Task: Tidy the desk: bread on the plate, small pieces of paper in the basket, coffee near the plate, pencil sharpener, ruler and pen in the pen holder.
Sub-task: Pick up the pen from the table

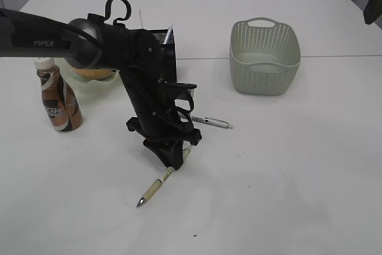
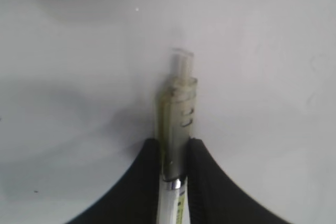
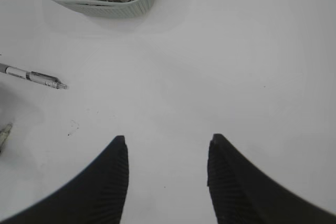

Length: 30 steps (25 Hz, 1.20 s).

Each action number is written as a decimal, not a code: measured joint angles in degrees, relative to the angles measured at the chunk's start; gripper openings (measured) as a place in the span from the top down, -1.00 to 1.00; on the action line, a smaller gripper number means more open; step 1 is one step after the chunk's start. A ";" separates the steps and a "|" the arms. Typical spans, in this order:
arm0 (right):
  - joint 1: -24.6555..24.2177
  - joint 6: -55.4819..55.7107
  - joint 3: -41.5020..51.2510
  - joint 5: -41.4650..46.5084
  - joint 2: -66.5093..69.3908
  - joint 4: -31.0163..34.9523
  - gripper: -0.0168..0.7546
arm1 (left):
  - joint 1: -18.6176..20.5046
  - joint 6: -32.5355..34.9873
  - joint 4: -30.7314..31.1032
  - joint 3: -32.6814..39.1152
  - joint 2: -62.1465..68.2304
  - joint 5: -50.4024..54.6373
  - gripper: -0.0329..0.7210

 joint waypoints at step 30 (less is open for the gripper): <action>0.00 -0.10 0.00 0.00 0.00 0.00 0.01 | 0.35 -4.11 7.99 -2.63 -7.79 4.19 0.68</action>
